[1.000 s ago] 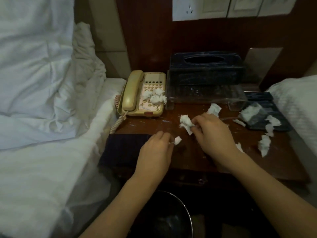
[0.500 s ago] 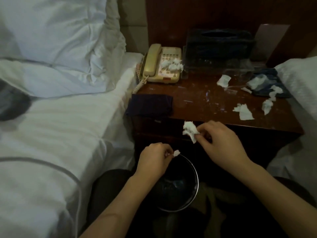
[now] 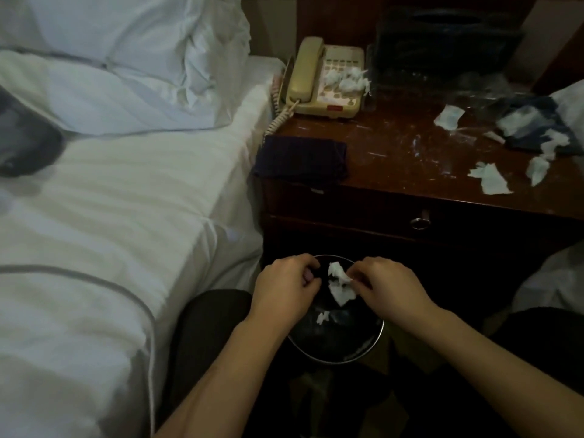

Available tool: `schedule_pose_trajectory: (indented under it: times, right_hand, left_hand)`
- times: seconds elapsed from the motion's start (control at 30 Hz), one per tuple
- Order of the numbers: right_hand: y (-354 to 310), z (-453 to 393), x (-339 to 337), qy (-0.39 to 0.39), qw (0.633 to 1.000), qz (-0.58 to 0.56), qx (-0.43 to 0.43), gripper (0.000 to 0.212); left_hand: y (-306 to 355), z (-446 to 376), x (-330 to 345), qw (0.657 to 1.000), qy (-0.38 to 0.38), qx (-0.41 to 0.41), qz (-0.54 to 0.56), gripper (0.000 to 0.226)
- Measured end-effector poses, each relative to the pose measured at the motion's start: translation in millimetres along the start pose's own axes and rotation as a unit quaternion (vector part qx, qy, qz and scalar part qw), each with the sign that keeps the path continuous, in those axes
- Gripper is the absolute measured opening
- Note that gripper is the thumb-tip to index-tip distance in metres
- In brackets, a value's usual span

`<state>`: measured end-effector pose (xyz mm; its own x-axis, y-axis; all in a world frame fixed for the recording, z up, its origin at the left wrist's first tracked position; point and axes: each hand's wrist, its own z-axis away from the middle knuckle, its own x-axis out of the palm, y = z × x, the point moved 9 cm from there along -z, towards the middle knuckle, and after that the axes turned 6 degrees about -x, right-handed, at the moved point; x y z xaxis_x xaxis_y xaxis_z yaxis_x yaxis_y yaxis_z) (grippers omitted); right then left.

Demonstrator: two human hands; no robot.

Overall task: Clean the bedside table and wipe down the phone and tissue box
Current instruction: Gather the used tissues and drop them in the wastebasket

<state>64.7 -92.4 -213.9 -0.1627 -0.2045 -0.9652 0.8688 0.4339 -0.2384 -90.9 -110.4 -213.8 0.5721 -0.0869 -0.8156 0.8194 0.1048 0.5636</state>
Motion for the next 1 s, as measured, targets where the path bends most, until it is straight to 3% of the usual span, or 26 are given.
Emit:
schedule_pose_trajectory:
  times: [0.23,0.4,0.57,0.73,0.87,1.0]
  right_hand:
    - [-2.2,13.1,-71.3,0.072,0.997,0.014,-0.025,0.035]
    - [47.5,14.3,-155.7,0.17,0.985,0.027,0.016,0.027]
    - [104.6,-17.6,-210.6,0.203,0.977,0.033,0.062,0.022]
    - [142.4,-58.5,-221.6,0.192,0.978,0.027,0.074,0.028]
    - [165.5,-74.3,-208.7,0.177,0.98,0.012,0.094,0.029]
    - [186.1,-80.2,-200.9,0.168,0.98,-0.005,0.109,0.028]
  left_hand:
    - [47.0,-6.9,-40.1,0.996,0.064,0.057,-0.035,0.023]
    - [118.2,-51.2,-85.0,0.991,0.09,0.094,-0.015,0.019]
    - [178.0,-120.9,-119.7,0.983,0.133,0.118,-0.038,0.025]
    - [188.9,-200.4,-141.5,0.975,0.202,0.084,-0.051,0.038]
    - [183.3,-246.3,-130.4,0.973,0.2,0.063,-0.092,0.055]
    - [176.1,-276.4,-118.4,0.979,0.161,0.035,-0.117,0.053]
